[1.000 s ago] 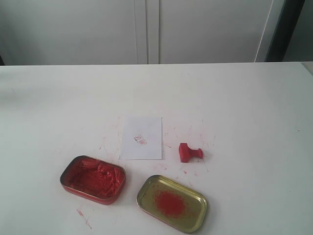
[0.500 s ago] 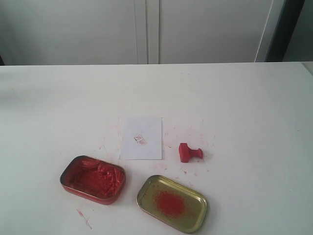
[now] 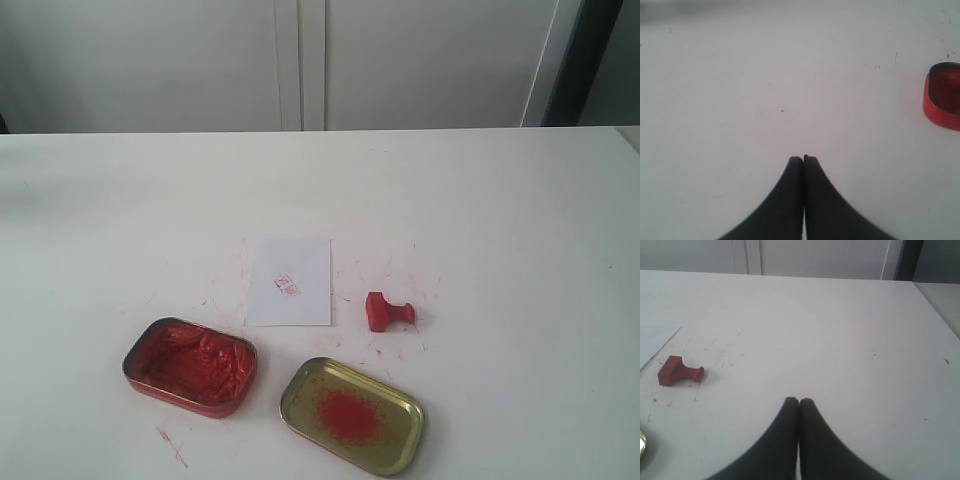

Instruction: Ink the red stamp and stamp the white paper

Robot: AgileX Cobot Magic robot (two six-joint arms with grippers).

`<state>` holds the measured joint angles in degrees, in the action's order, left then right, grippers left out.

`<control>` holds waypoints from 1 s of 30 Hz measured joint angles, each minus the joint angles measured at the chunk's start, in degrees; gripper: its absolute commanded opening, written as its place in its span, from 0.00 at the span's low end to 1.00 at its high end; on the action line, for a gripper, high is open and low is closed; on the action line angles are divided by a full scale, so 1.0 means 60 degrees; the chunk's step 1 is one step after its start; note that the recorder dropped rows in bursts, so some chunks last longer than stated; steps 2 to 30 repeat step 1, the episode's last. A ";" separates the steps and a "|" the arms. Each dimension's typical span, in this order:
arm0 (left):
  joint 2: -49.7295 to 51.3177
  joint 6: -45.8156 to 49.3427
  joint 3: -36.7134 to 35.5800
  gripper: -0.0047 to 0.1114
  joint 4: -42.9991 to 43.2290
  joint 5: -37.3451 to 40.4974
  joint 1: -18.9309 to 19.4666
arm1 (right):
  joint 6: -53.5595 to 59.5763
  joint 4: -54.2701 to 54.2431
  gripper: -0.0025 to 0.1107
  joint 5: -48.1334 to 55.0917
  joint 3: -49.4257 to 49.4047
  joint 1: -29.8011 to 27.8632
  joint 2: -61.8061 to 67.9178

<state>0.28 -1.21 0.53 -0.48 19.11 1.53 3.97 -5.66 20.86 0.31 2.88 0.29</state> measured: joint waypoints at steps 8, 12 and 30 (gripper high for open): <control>0.0000 0.0000 0.0000 0.04 0.0000 0.0000 0.0000 | 0.0000 0.0000 0.02 0.0000 0.0000 0.0000 0.0000; 0.0000 0.0000 0.0000 0.04 0.0000 0.0000 0.0000 | 0.0000 0.0000 0.02 0.0000 0.0000 0.0000 0.0000; 0.0000 0.0000 0.0000 0.04 0.0000 0.0000 0.0000 | 0.0000 0.0000 0.02 0.0000 0.0000 0.0000 0.0000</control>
